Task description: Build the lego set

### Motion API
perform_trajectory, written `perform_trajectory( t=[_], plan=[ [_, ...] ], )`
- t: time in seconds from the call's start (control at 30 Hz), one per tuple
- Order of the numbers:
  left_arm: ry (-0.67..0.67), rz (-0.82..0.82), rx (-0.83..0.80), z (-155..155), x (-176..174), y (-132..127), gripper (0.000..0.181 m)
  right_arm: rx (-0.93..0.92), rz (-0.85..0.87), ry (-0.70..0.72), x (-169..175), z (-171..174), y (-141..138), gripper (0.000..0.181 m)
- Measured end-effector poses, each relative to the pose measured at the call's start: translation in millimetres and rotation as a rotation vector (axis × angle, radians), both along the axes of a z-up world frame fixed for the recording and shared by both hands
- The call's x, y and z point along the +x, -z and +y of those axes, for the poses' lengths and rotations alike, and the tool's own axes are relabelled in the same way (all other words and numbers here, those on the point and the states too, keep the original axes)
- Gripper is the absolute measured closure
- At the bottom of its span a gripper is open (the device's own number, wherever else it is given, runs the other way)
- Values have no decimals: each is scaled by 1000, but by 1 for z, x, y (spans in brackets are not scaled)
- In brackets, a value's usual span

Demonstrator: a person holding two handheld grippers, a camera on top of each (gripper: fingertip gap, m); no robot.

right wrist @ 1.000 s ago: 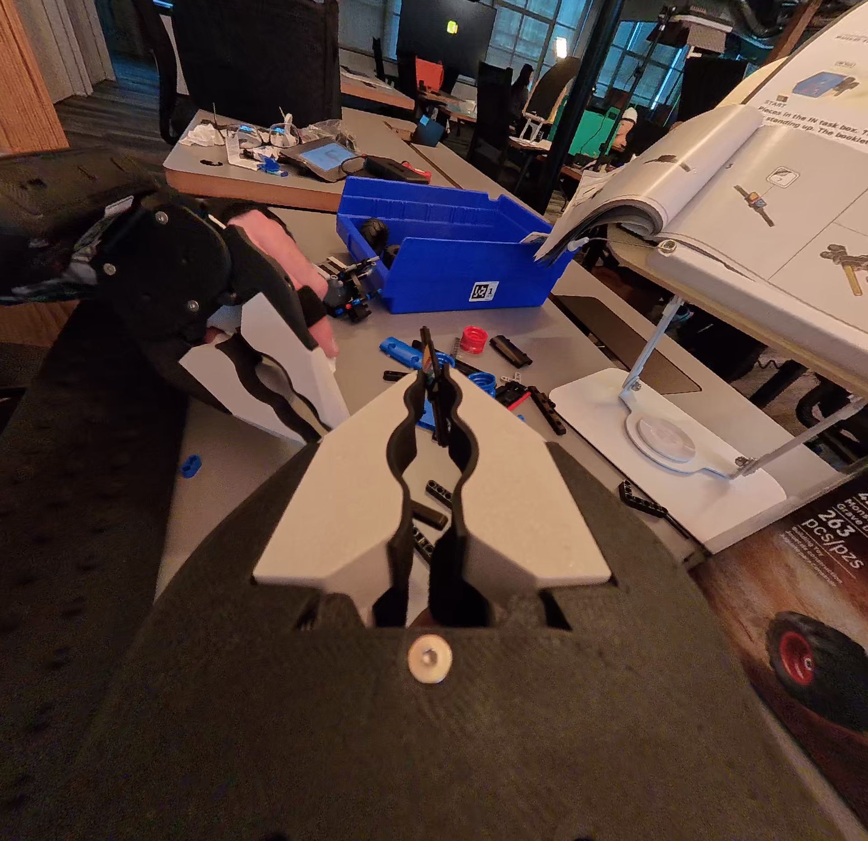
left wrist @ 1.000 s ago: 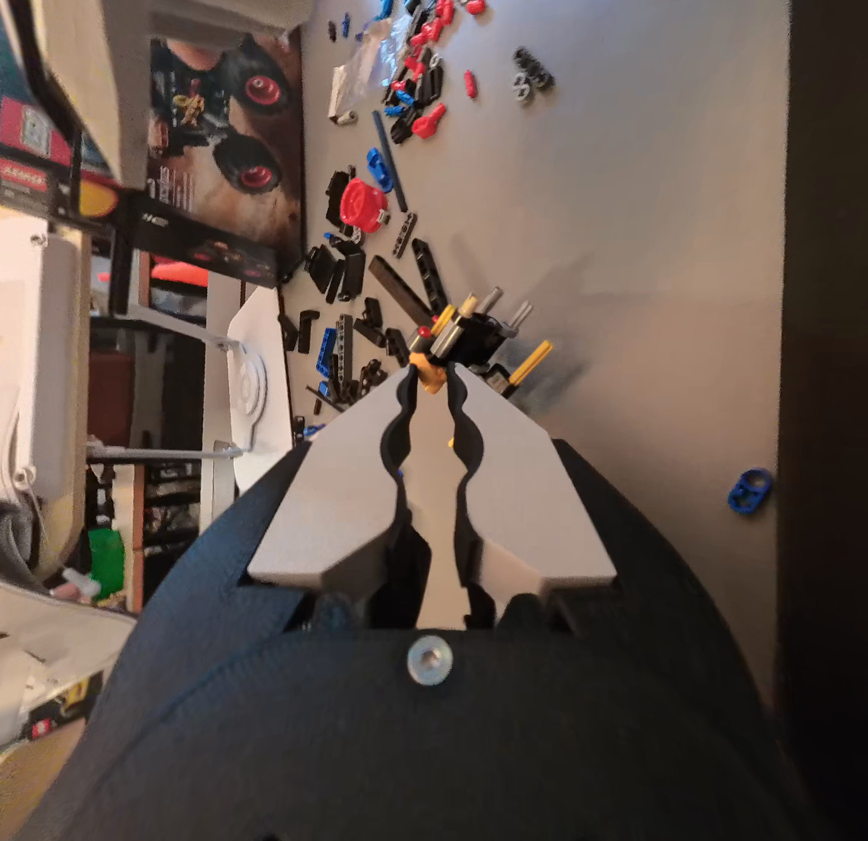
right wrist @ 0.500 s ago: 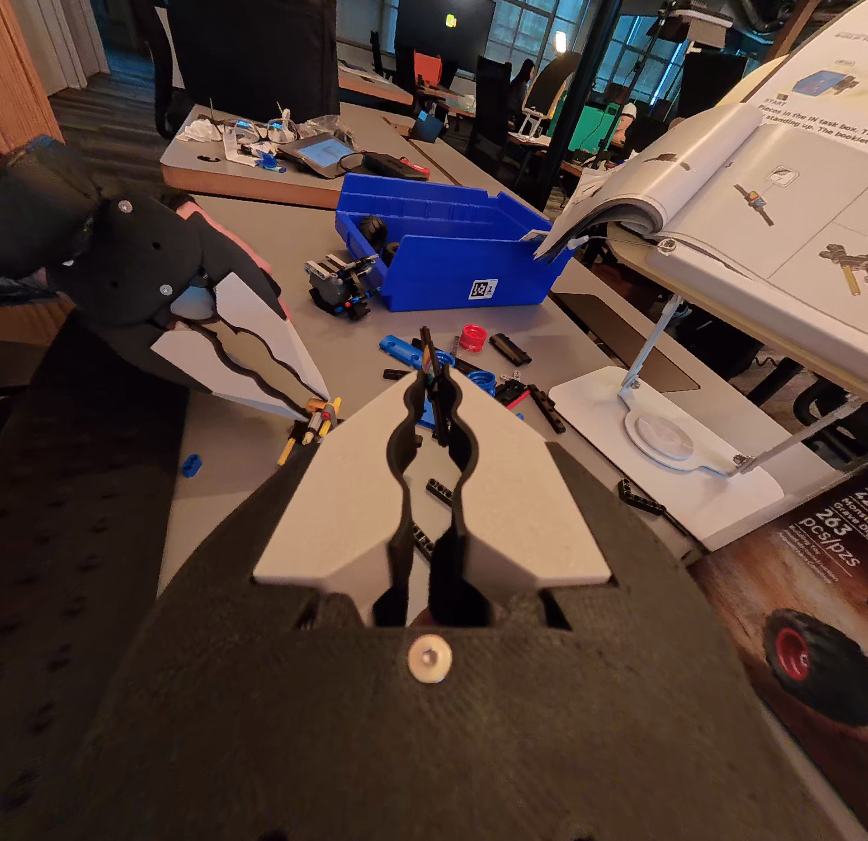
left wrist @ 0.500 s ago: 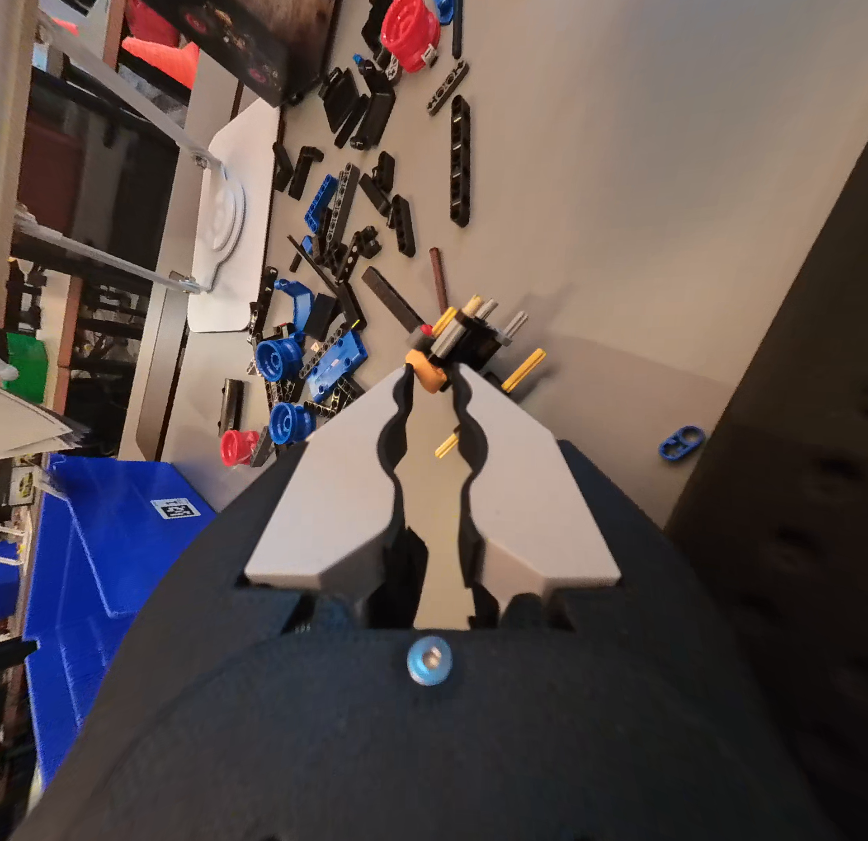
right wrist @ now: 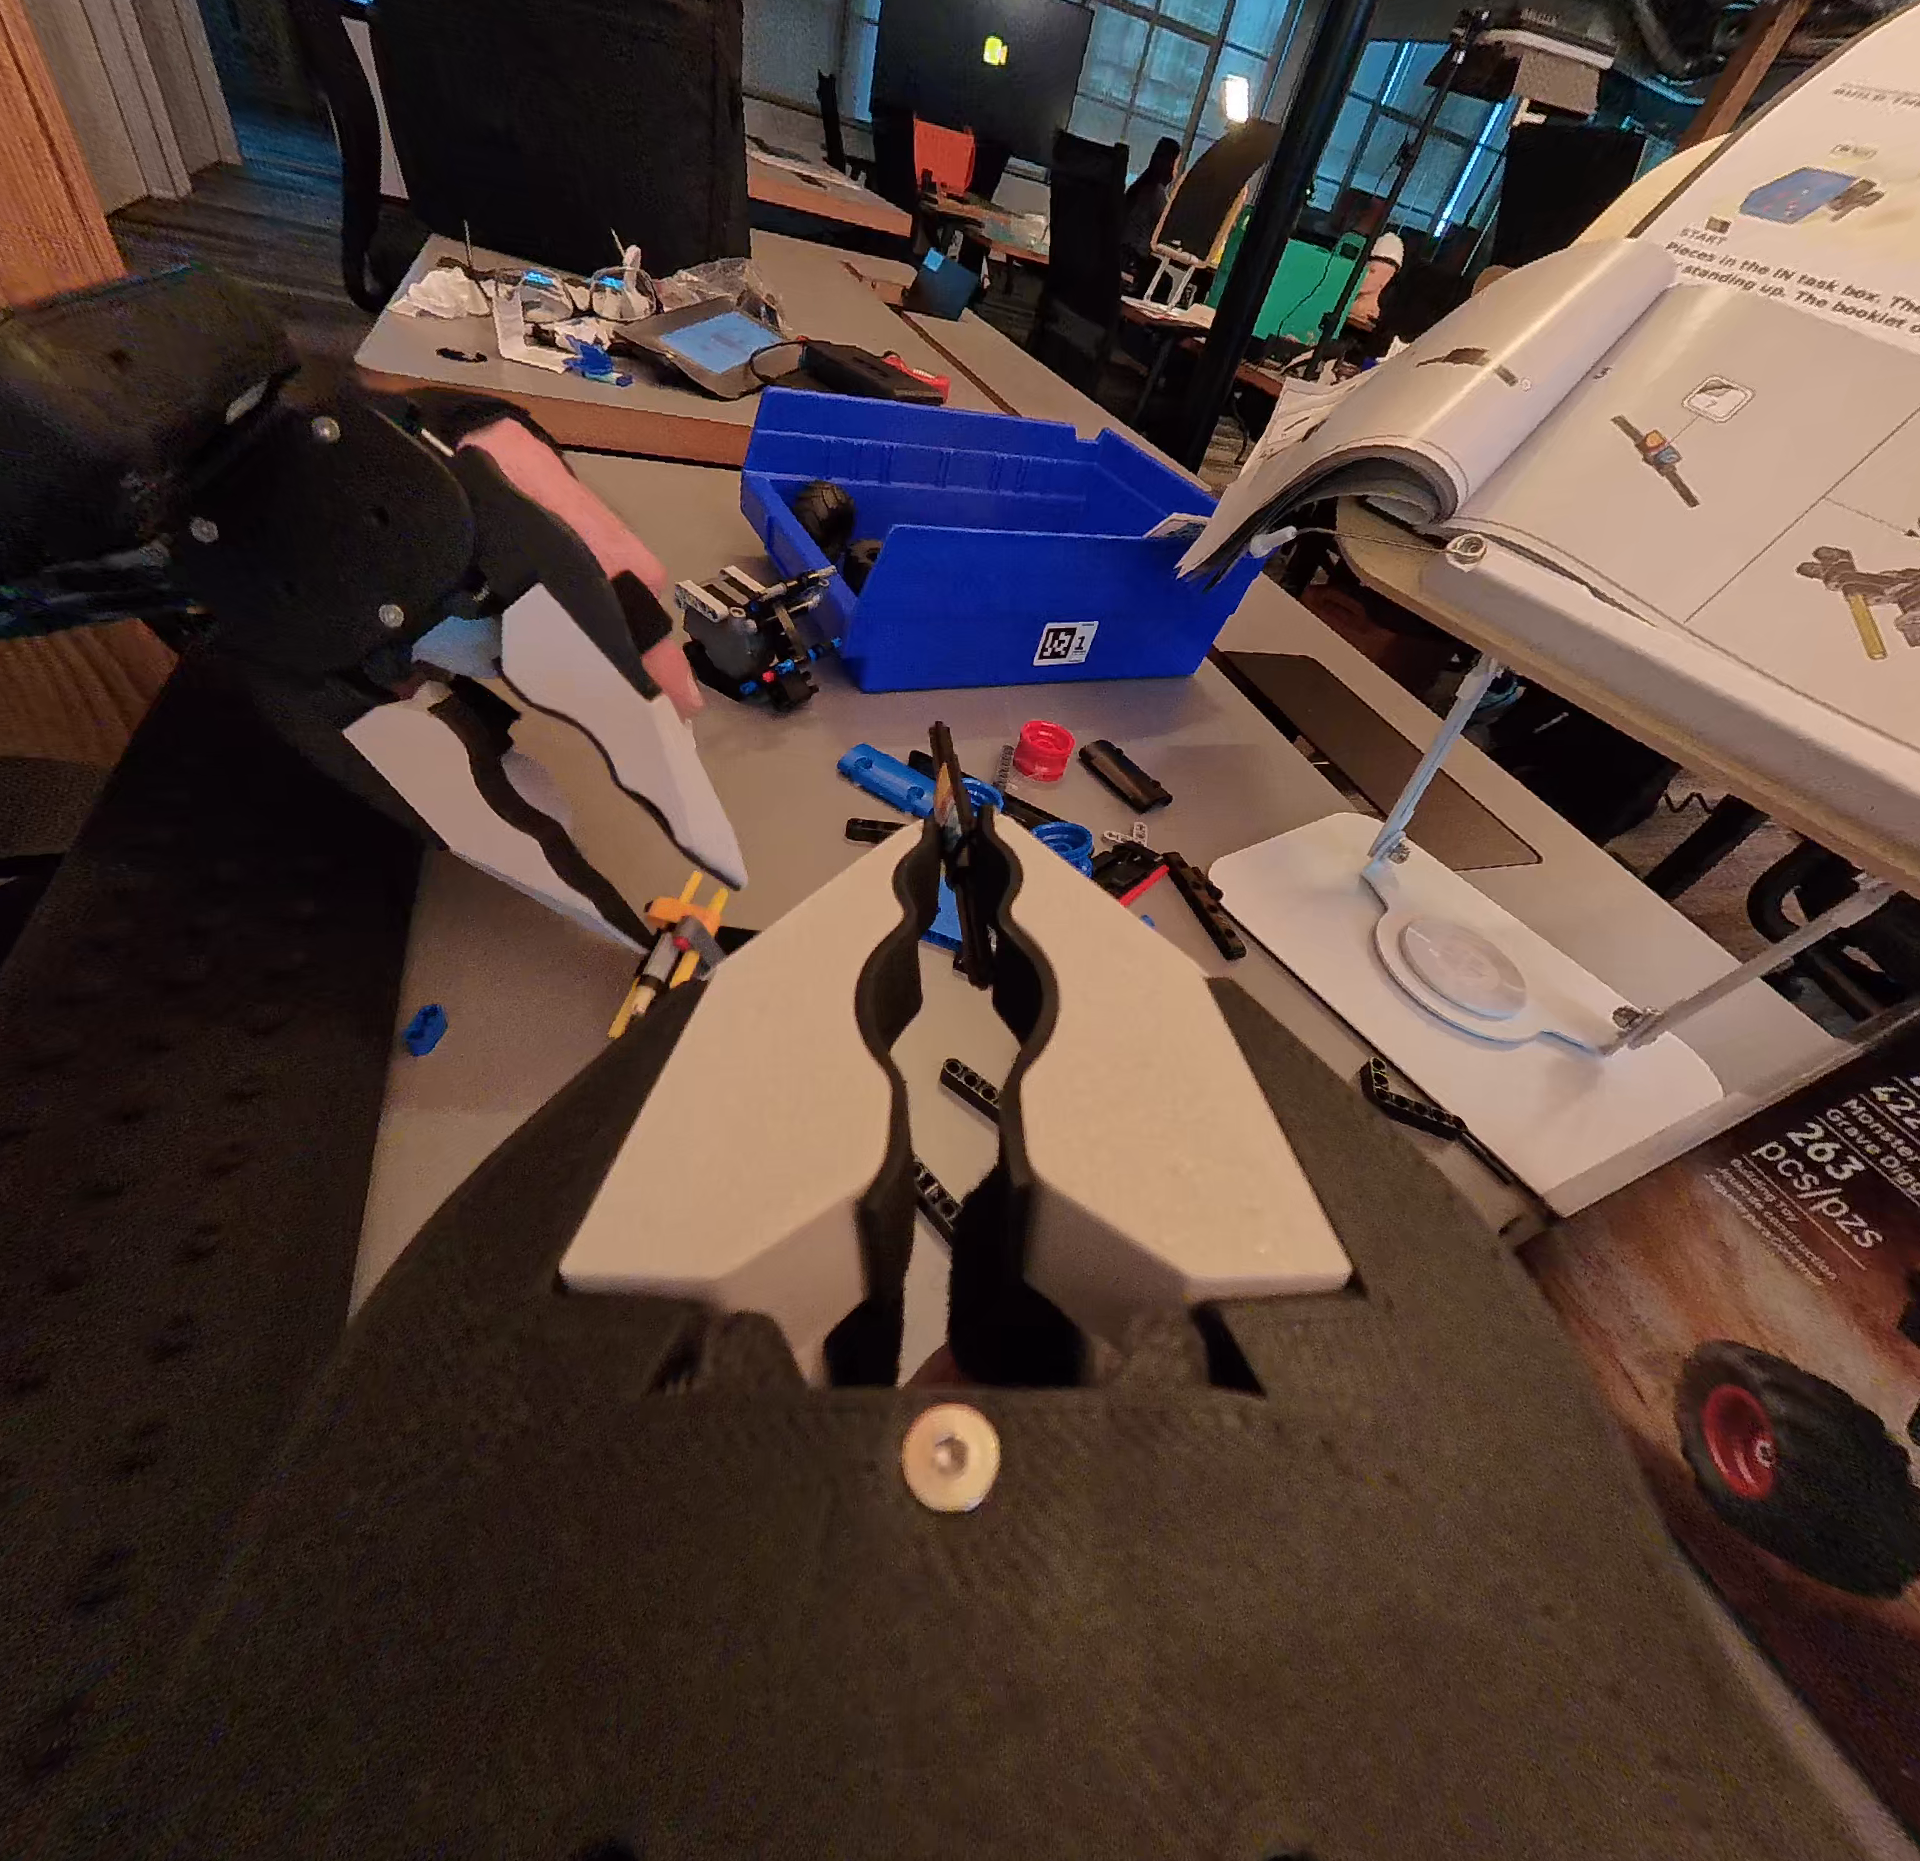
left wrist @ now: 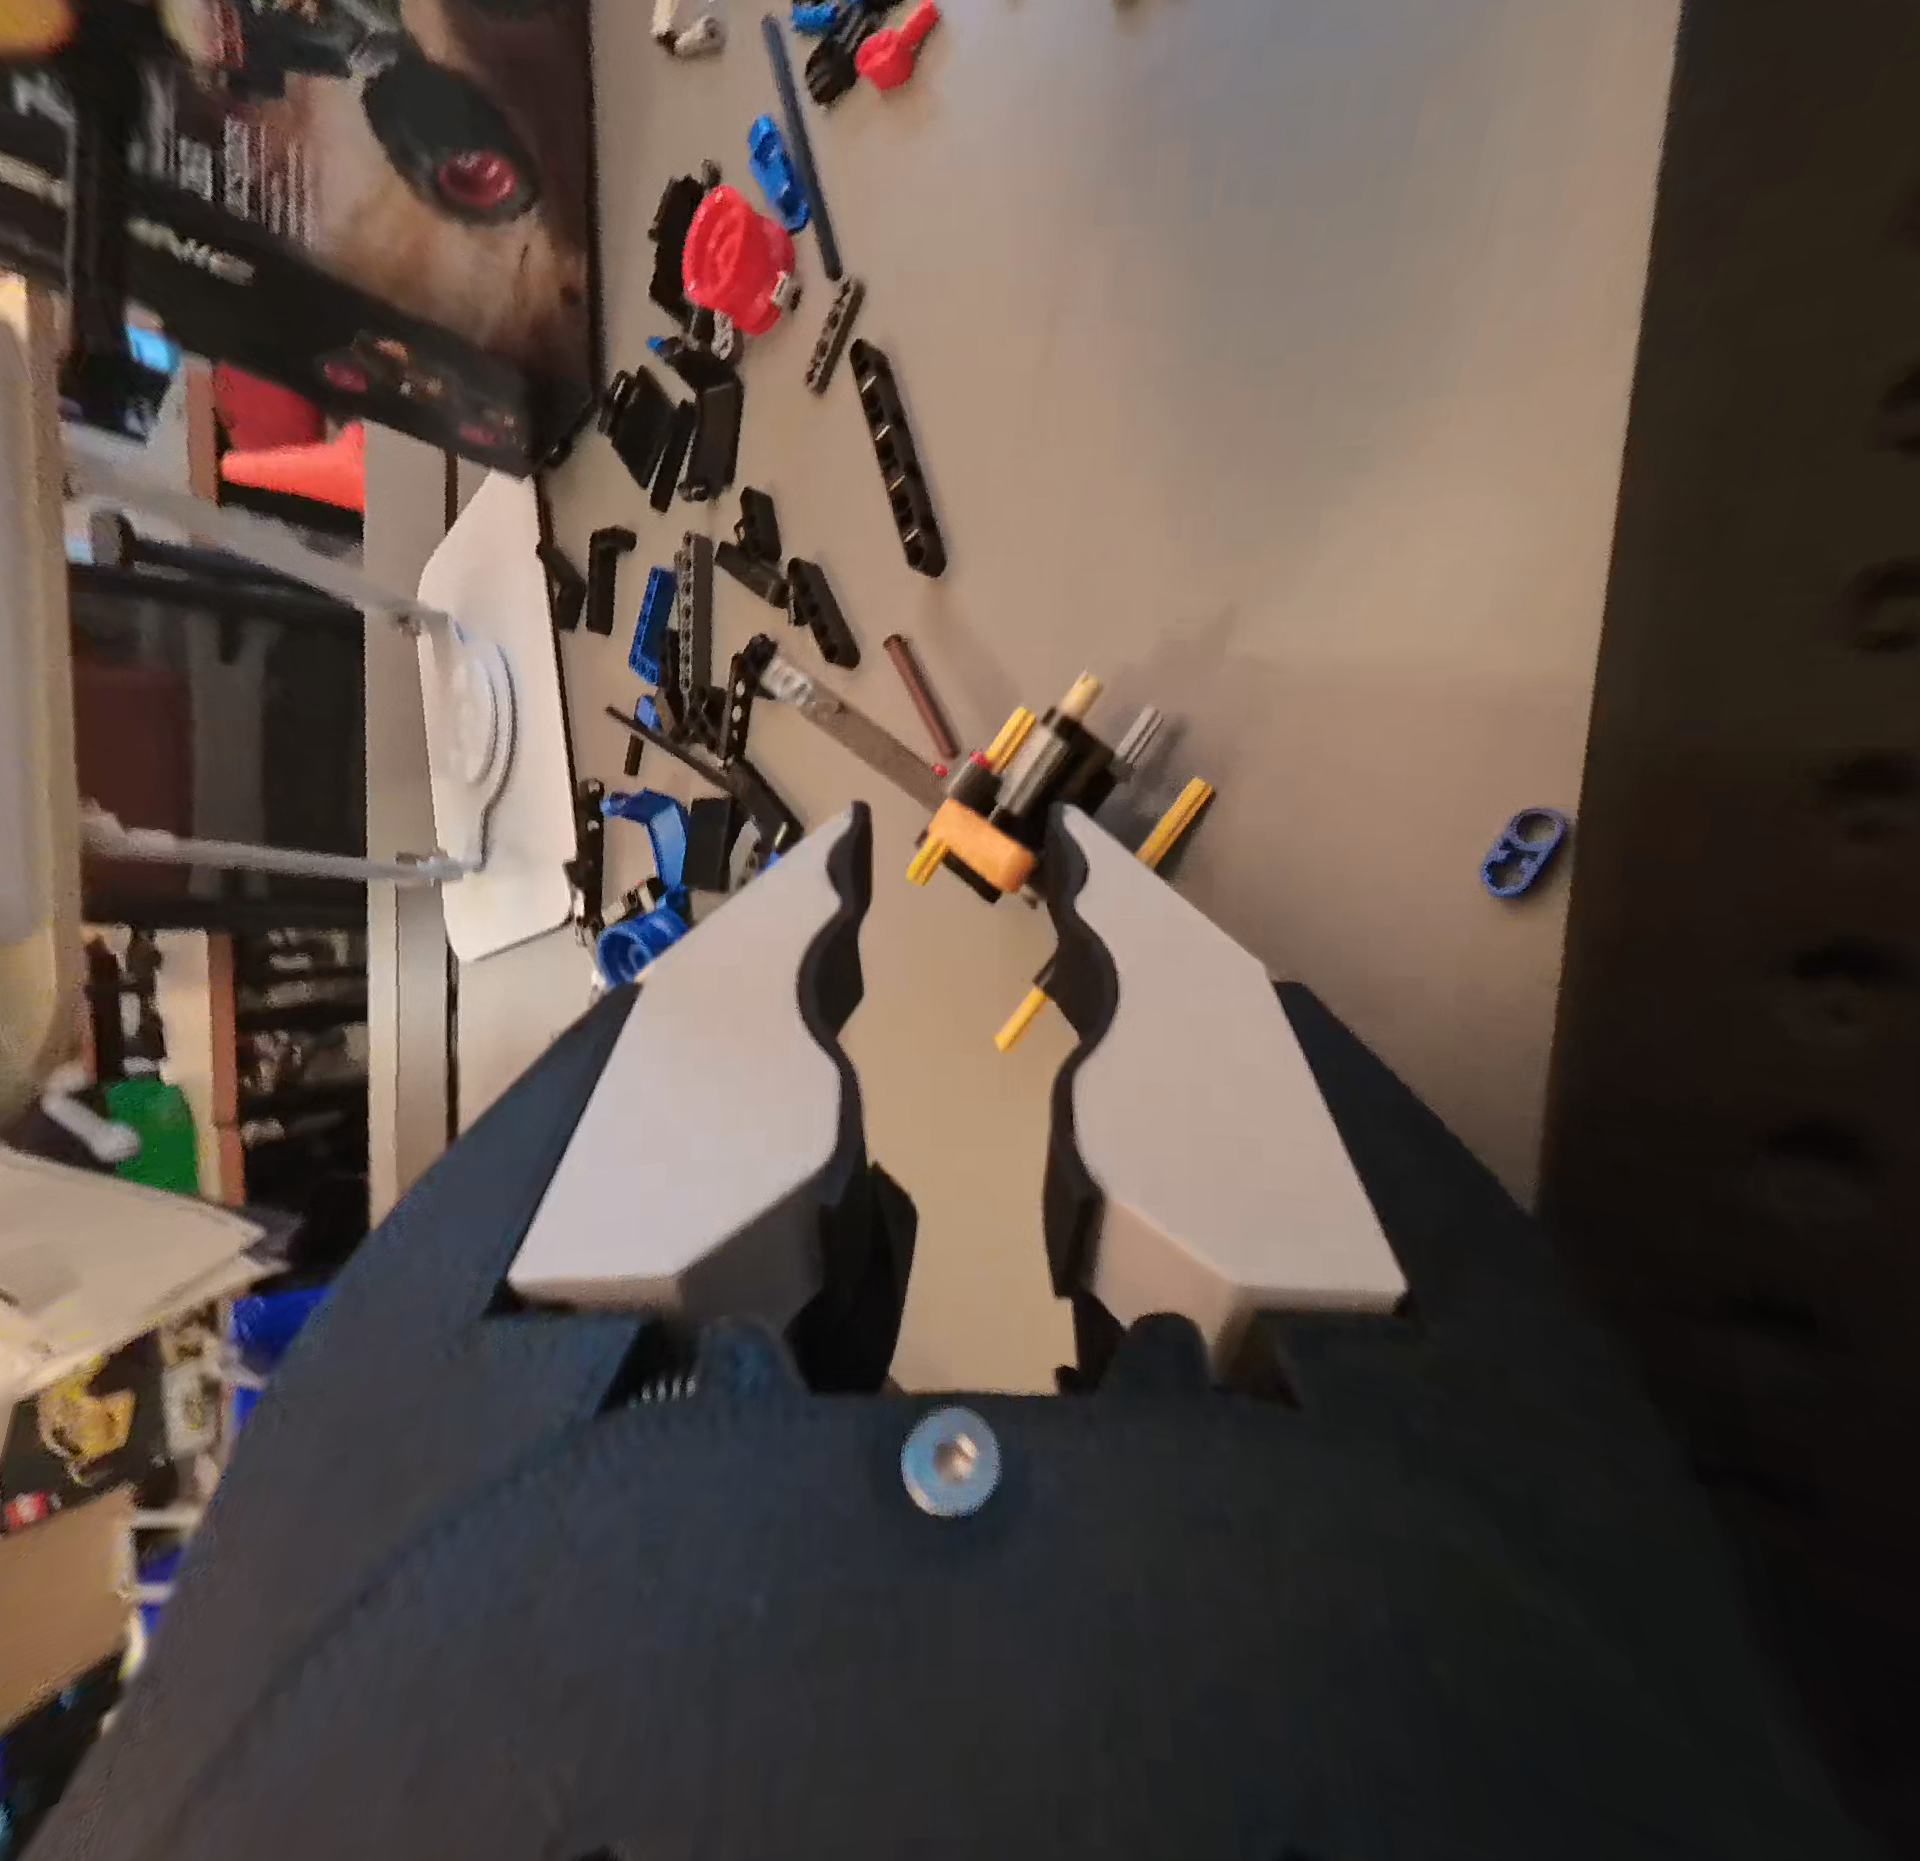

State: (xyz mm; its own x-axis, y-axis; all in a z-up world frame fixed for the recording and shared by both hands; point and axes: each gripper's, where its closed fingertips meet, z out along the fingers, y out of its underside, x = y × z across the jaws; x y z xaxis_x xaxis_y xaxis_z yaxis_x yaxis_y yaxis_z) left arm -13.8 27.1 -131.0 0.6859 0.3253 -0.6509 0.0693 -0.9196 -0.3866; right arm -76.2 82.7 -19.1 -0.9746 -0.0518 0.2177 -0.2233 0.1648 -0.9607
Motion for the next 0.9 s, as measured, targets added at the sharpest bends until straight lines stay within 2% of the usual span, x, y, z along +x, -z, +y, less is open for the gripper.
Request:
perform_trajectory(
  t=[0.1, 0.17, 0.33, 0.57, 0.9],
  plan=[
    [33, 25, -17, 3, -7, 1, 164, 0, 1, 2, -1, 1, 0, 178],
    [39, 19, 20, 5, -11, 1, 165, 0, 0, 3, -1, 1, 0, 178],
    [-35, -4, 92, 4, -16, -3, 165, 2, -1, 5, -2, 1, 0, 177],
    [-116, -63, 274, 17, -18, -9, 165, 6, 1, 1, -1, 1, 0, 177],
    [-124, -80, 252, 13, -17, 8, 158, 6, 0, 2, -2, 1, 1, 178]
  ],
)
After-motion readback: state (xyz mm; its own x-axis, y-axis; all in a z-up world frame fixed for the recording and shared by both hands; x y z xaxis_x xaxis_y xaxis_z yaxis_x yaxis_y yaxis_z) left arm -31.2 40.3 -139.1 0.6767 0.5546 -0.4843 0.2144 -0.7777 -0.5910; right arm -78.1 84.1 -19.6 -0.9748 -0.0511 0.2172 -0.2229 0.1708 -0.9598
